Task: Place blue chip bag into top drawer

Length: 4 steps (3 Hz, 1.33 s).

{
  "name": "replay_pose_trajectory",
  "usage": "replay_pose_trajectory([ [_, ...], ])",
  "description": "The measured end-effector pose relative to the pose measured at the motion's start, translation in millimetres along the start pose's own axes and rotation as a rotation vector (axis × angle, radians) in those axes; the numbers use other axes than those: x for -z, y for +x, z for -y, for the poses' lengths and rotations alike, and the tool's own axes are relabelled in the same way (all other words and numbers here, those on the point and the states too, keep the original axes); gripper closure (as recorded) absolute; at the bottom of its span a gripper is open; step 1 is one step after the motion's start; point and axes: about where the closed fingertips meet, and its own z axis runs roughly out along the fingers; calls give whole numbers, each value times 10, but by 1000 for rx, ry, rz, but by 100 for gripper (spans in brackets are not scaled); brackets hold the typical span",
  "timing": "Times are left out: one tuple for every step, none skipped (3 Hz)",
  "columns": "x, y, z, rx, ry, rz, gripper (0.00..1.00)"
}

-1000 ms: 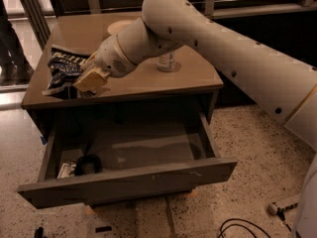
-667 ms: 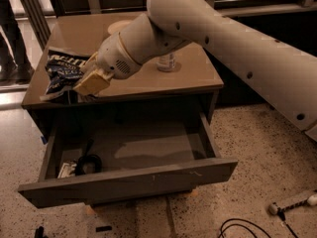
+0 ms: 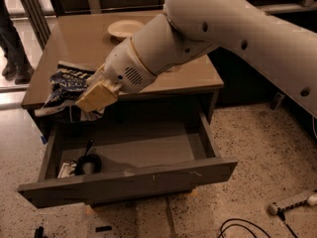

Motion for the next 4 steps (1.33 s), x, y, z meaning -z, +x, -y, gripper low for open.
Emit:
replay_pose_trajectory([
  [75,71,-369,-190,-37,12,100],
  [7,188,-553,-379,-92,22,100],
  [-245,374,-602,-513,-148,30,100],
  [-539,563,-499,-533,-150,19,100],
])
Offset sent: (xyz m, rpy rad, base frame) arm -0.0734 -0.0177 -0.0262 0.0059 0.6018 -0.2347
